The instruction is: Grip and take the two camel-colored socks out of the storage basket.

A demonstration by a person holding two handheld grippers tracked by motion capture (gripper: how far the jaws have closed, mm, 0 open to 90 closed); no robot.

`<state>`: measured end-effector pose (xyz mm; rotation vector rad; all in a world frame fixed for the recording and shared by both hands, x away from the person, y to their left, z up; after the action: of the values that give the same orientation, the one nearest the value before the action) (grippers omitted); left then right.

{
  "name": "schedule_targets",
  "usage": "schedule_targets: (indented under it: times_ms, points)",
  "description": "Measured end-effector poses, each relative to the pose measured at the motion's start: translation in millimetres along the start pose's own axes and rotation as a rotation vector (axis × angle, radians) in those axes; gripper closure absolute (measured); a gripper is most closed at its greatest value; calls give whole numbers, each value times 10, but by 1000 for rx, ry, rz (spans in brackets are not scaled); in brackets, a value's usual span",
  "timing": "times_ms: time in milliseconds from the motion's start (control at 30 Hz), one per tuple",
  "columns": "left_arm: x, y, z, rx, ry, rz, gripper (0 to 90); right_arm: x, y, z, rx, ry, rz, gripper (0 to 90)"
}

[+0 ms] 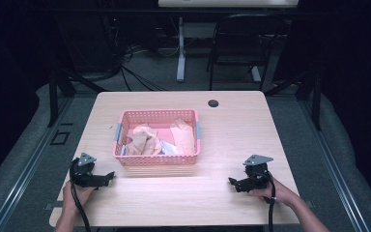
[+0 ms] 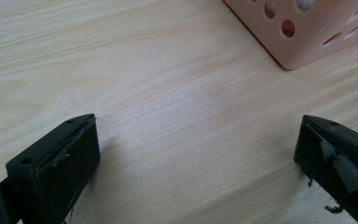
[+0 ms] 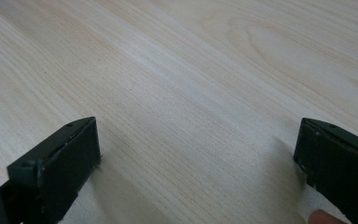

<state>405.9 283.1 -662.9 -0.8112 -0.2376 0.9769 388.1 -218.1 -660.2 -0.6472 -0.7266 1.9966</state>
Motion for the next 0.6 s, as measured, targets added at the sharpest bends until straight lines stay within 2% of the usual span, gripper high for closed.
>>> schedule_targets:
  times_ms: [200,367,400,433,467,533,600]
  points:
    - [2,-2,-2,-4,-1,-1,0,-4,3,1,-4,11,-5,0]
    - [8,-6,1,23,0,6,1,-6,4,2,-4,17,-10,0]
    - [2,0,10,46,-2,13,3,-6,5,2,-4,17,-10,0]
    - [2,0,10,46,-2,13,4,-6,5,2,-4,17,-10,0]
    - [-2,-2,10,83,2,19,3,-6,4,2,-4,17,-10,0]
    - [-3,-5,11,122,0,27,1,-6,4,2,-4,17,-10,0]
    - [-5,-10,7,135,-5,28,0,-6,5,3,-3,18,-10,0]
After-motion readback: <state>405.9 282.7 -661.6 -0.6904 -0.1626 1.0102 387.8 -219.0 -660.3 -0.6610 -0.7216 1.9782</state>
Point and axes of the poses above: each handheld gripper's, and its own axes: z roughly backward along the jaws, y roughly out of its underside, x roughly to its left, the point moved 10 cm from there along -z, roughly forward along the jaws, and after that the axes turned 13 degrees about y, right-handed, at the moved point
